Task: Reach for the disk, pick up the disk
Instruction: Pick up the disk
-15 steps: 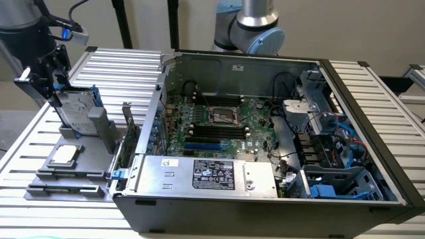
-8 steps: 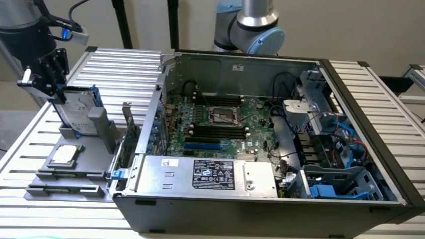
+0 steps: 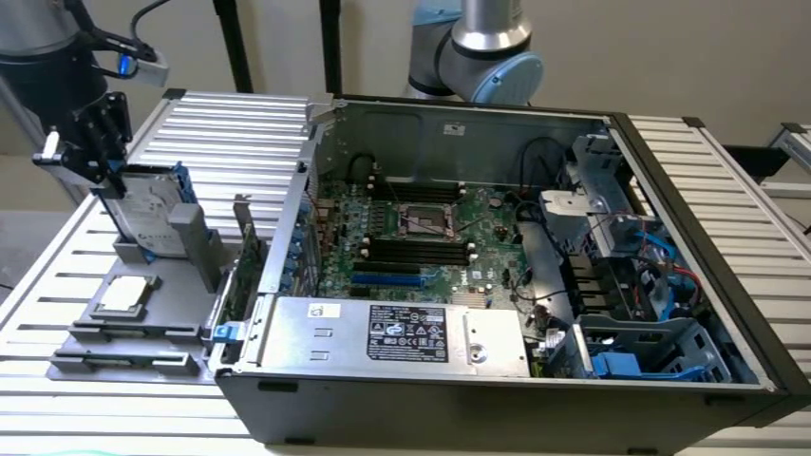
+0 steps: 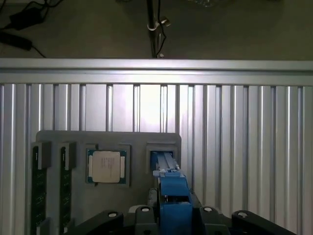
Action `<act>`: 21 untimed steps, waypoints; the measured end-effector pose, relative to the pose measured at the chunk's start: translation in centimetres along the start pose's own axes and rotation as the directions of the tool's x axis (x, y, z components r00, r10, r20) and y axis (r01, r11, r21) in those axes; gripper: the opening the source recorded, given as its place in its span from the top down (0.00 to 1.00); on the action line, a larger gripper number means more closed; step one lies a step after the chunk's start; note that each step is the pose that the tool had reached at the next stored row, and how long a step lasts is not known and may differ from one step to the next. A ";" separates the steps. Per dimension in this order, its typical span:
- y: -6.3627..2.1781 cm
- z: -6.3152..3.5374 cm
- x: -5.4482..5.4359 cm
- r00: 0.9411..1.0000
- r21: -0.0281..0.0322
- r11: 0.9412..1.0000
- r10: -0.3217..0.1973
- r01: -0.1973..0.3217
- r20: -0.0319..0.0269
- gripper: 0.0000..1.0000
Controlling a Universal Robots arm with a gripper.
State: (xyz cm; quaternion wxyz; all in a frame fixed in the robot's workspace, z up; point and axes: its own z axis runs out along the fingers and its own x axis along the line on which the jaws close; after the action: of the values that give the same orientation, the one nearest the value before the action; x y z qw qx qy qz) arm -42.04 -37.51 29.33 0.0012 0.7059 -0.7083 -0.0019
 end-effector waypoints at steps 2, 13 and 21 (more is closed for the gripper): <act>0.00 0.00 0.1 1.000 0.000 1.000 0.001 -0.001 0.000 0.67; 0.00 0.01 0.2 1.000 0.000 1.000 0.014 -0.014 0.000 0.67; 0.00 -0.10 0.2 1.000 0.000 1.000 0.014 -0.014 0.000 0.67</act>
State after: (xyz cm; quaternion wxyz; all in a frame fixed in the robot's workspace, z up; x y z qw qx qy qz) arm -42.04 -37.73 29.43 0.0010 0.7008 -0.7133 -0.0019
